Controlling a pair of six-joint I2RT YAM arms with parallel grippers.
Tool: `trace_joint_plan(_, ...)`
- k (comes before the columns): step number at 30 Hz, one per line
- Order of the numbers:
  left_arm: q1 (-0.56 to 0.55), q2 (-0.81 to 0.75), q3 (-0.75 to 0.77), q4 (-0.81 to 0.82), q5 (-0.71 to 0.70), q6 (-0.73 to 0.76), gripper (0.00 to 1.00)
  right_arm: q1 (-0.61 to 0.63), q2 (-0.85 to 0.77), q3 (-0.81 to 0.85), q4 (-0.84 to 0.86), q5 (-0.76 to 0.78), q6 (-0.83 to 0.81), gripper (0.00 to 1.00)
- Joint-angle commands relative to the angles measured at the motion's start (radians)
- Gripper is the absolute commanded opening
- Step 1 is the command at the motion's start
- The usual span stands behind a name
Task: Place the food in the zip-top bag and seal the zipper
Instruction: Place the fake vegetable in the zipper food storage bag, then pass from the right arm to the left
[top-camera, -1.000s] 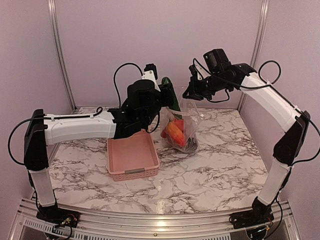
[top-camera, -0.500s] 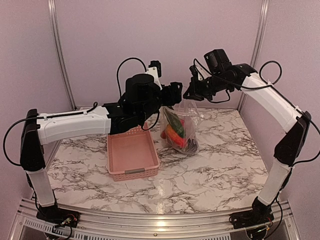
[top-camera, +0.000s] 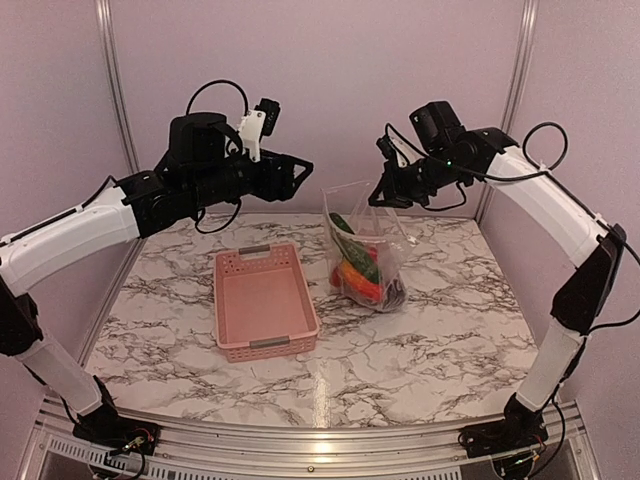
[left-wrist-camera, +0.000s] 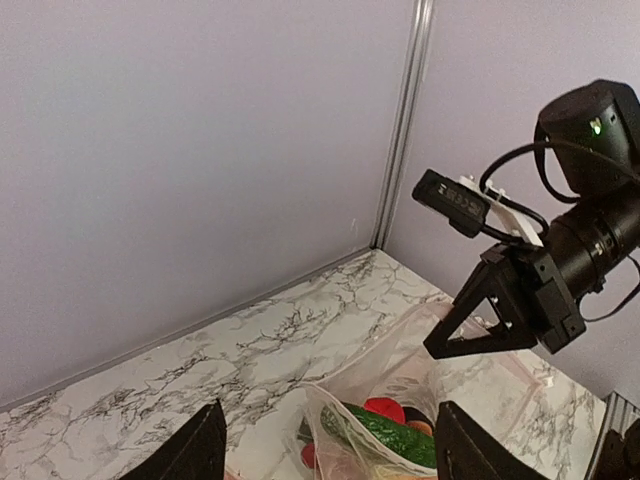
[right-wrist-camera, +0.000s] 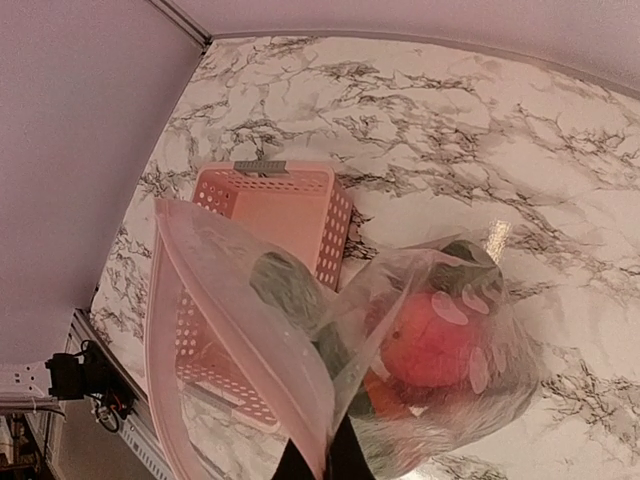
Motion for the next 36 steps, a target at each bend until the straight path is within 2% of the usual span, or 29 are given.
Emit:
trace_joint_plan(1, -0.013, 0.013, -0.028, -0.197, 0.282, 0.238, 0.71, 0.027, -0.083, -0.021, -0.03, -0.046, -0.076, 0.0)
trace_joint_plan(5, -0.013, 0.031, -0.035, -0.266, 0.362, 0.335, 0.62, 0.037, -0.114, -0.078, -0.068, -0.085, -0.097, 0.0)
trace_joint_plan(9, -0.019, 0.017, -0.067, -0.252, 0.389, 0.36, 0.62, 0.056, -0.175, -0.16, -0.089, -0.094, -0.109, 0.0)
trace_joint_plan(13, -0.054, 0.028, -0.078, -0.304, 0.387, 0.452, 0.63, 0.057, -0.212, -0.221, -0.093, -0.095, -0.136, 0.0)
trace_joint_plan(16, -0.094, 0.046, -0.089, -0.318, 0.342, 0.511, 0.62, 0.057, -0.21, -0.227, -0.114, -0.123, -0.154, 0.0)
trace_joint_plan(24, -0.14, 0.116, -0.044, -0.303, 0.362, 0.544, 0.59, 0.057, -0.212, -0.232, -0.145, -0.149, -0.171, 0.0)
trace_joint_plan(28, -0.14, 0.14, -0.045, -0.263, 0.355, 0.54, 0.55, 0.06, -0.208, -0.203, -0.166, -0.154, -0.183, 0.0)
trace_joint_plan(36, -0.14, 0.176, -0.024, -0.219, 0.371, 0.543, 0.35, 0.058, -0.195, -0.194, -0.176, -0.151, -0.185, 0.0)
